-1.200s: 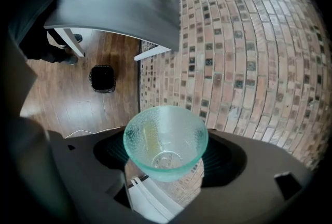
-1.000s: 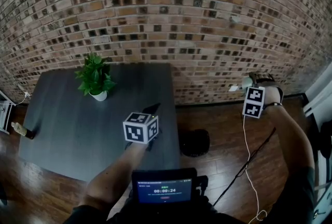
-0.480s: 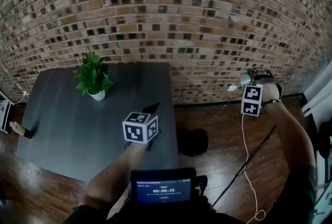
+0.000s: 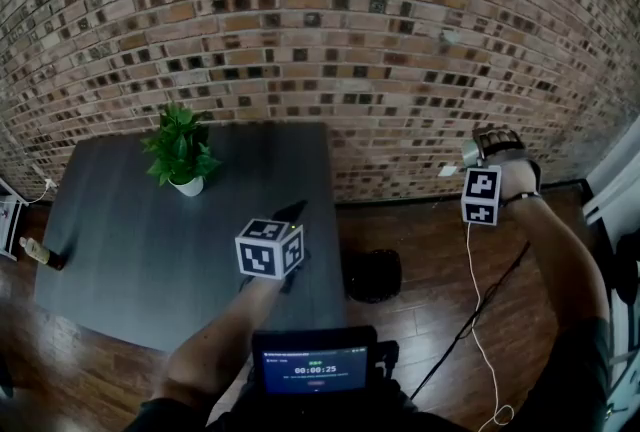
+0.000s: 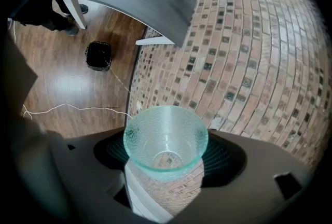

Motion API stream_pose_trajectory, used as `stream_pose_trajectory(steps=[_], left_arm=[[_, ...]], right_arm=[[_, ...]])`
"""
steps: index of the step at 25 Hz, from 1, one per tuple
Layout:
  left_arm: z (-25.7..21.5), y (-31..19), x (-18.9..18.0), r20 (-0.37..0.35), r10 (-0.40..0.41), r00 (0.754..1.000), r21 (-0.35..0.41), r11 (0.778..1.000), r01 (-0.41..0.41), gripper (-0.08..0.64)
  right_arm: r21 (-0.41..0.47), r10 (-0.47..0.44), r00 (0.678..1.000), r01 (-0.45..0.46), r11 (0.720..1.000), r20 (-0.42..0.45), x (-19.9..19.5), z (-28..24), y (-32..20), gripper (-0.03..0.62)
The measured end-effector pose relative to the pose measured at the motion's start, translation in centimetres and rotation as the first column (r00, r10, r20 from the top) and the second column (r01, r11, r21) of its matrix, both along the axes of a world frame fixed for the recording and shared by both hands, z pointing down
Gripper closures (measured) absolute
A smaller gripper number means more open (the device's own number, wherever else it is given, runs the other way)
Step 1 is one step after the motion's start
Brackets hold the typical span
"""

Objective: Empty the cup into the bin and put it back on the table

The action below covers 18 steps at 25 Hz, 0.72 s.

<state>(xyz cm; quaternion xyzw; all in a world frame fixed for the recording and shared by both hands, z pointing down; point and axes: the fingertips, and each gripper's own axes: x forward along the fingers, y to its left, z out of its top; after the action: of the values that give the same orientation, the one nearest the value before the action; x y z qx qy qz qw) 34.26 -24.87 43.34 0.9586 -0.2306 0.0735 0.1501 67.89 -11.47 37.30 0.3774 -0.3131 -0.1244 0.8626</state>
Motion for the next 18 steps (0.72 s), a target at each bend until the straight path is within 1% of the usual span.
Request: stream_pose_trajectory(steps=[6,11,15,18], left_arm=[[0.09,0.06,-0.08,0.0,-0.002,1.0,-0.004,1.0,0.002,0.569],[-0.08,-0.03,-0.11,-0.002,-0.004,1.0,-0.004,1.0,0.004,0.569],[-0.44,-0.12,-0.09,-0.034,-0.01,0.999,-0.04,0.999,0.009,0.569],[-0.62,-0.17,0.01,-0.028,-0.007,1.0,-0.026,1.0,0.007,0.569]], right_arm=[[-0.008,-0.006,1.0,0.006,1.0,-0.02,-0.06,-0.23,-0.27,0.198],[0.007,0.009,1.0,-0.009,1.0,-0.004,0.12,-0.31,-0.22,0.198],[0.012,0.019,1.0,-0.019,1.0,0.002,0.33,-0.24,0.01,0.198],[0.02,0.03,0.999,-0.031,0.999,0.016,0.29,-0.04,0.23,0.198]])
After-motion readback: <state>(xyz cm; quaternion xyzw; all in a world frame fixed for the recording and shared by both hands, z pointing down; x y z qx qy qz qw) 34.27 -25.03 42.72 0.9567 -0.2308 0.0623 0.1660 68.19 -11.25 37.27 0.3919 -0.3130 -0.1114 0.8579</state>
